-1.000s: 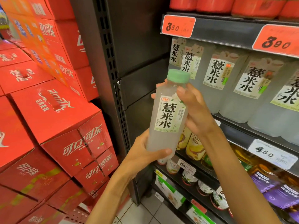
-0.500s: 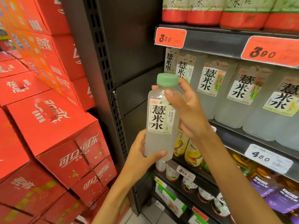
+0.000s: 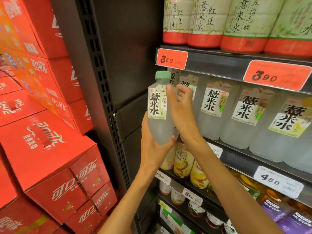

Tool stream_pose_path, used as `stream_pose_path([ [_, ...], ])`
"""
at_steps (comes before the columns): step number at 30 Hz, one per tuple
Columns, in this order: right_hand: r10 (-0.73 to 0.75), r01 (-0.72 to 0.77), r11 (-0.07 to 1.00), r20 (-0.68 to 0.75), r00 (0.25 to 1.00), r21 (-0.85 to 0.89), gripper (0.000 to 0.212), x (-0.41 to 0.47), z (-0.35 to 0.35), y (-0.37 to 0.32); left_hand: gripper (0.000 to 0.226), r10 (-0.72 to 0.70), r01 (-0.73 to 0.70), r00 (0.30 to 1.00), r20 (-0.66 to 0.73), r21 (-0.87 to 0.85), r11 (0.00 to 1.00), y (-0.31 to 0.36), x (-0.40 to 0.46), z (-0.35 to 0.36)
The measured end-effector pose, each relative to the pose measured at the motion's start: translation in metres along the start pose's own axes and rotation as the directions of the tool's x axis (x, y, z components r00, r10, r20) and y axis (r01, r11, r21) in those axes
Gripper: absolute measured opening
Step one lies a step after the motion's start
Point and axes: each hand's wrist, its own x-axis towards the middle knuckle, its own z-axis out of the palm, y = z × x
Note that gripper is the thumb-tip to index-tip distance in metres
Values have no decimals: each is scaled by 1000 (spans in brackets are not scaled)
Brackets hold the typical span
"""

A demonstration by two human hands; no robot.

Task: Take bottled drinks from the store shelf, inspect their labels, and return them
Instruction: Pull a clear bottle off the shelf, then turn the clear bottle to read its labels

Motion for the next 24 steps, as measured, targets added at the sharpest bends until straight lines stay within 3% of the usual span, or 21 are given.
stream_pose_path([
  [5, -249, 212, 935, -100, 963, -286, 32, -18, -30, -4, 92, 24, -24, 999, -32, 2, 1000, -6, 20, 6],
  [8, -425, 308, 806, -130, 896, -506, 23, -17, -44, -6, 94, 47, -46, 997, -61, 22, 999, -14, 31, 12],
  [10, -545, 344, 630, -81, 835, -696, 25, -15, -47, -6, 96, 50, -46, 995, -83, 48, 998, -20, 38, 18],
  [12, -644, 300, 364, -6, 765, -882, 31, -10, -49, -3, 95, 43, -36, 993, -110, 67, 997, -21, 44, 24],
  [14, -677, 200, 163, 38, 735, -966, 35, -2, -53, 0, 95, 35, -27, 991, -128, 61, 998, -19, 48, 29],
  [19, -698, 39, -47, 61, 714, -998, 34, 11, -57, 6, 96, 57, -44, 986, -159, 80, 996, -26, 54, 43],
  [24, -753, -111, -213, 91, 652, -971, 39, 25, -55, 9, 88, 122, -35, 967, -224, 358, 933, -30, 57, 60],
])
